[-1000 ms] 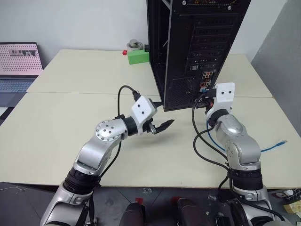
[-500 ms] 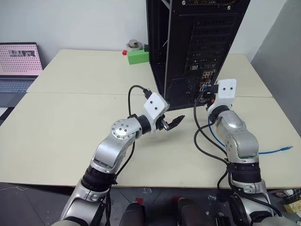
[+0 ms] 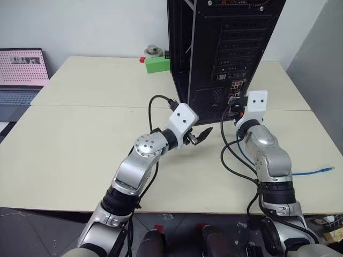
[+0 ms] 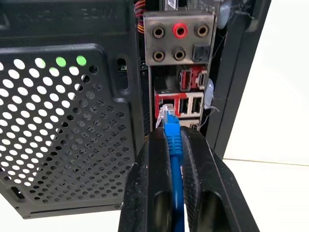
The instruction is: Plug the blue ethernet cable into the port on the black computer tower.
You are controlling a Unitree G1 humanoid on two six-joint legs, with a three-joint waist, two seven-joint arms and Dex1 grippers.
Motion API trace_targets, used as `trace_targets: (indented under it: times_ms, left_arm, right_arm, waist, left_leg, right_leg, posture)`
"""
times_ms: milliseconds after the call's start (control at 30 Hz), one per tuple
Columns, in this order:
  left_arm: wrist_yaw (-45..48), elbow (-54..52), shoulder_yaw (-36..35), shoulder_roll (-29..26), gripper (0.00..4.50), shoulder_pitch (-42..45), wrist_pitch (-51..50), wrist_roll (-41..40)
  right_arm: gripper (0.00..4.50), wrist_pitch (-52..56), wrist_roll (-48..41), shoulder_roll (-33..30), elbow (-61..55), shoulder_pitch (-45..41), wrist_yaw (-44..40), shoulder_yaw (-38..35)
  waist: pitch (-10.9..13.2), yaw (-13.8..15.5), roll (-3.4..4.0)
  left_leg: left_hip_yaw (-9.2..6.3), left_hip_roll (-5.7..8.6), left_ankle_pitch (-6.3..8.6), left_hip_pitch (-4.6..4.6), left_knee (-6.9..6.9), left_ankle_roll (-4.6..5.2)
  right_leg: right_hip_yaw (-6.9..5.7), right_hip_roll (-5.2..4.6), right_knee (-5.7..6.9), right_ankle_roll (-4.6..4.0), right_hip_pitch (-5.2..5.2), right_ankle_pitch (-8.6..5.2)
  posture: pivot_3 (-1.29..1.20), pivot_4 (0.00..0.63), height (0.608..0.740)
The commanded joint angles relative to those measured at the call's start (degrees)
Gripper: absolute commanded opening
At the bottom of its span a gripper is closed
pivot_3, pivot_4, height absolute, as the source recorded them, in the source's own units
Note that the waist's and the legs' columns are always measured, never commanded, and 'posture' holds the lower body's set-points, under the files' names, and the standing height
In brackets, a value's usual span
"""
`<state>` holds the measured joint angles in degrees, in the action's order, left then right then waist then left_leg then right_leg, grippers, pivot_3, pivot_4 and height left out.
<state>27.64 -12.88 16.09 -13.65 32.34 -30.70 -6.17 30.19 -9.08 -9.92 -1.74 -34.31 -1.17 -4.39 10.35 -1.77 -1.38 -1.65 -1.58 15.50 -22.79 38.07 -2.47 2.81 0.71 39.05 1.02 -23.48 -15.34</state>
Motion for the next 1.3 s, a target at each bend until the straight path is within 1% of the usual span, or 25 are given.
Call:
trace_targets:
  times_ms: [33, 300, 867, 1300]
  left_arm:
    - [0.1, -0.9, 0.0, 0.3, 3.88, 0.9, 0.8, 0.6]
    - [1.1, -0.6, -0.9, -0.4, 3.88, 0.7, 1.1, 0.3]
    - [1.2, -0.9, -0.6, -0.6, 3.88, 0.4, 1.4, 0.6]
    - [1.8, -1.2, -0.4, -1.0, 3.88, -0.2, 2.0, 0.8]
  right_arm:
    - [0.02, -2.3, 0.3, 0.1, -0.4, -1.6, -0.3, -0.8]
    - [0.02, -3.0, 0.6, -0.1, 1.6, -2.3, -0.8, -0.6]
    - [0.02, -5.8, 0.9, 1.7, 3.3, -4.0, -0.1, -2.1]
    - [0.02, -7.0, 1.8, 1.4, 2.1, -5.3, -2.6, 0.0]
  waist:
    - [0.0, 0.0, 0.00]
    - [0.0, 0.0, 0.00]
    - [0.0, -0.2, 0.00]
    - [0.0, -0.5, 0.04]
  left_leg:
    - [0.00, 0.00, 0.00, 0.00, 0.00, 0.00]
    - [0.01, 0.00, 0.00, 0.01, 0.00, 0.00]
    - [0.07, -0.01, 0.00, 0.05, 0.00, 0.00]
    - [0.18, -0.02, 0.00, 0.06, -0.02, 0.00]
  right_leg:
    - [0.00, 0.00, 0.00, 0.00, 0.00, 0.00]
    - [0.00, 0.00, 0.01, 0.00, 0.00, 0.00]
    - [0.07, 0.00, 0.02, 0.00, 0.00, 0.00]
    - [0.22, 0.07, 0.04, 0.01, -0.06, 0.00]
  posture:
    - [0.00, 0.150, 0.740]
    - [0.00, 0.150, 0.740]
    - [0.00, 0.150, 0.740]
    - [0.00, 0.150, 0.740]
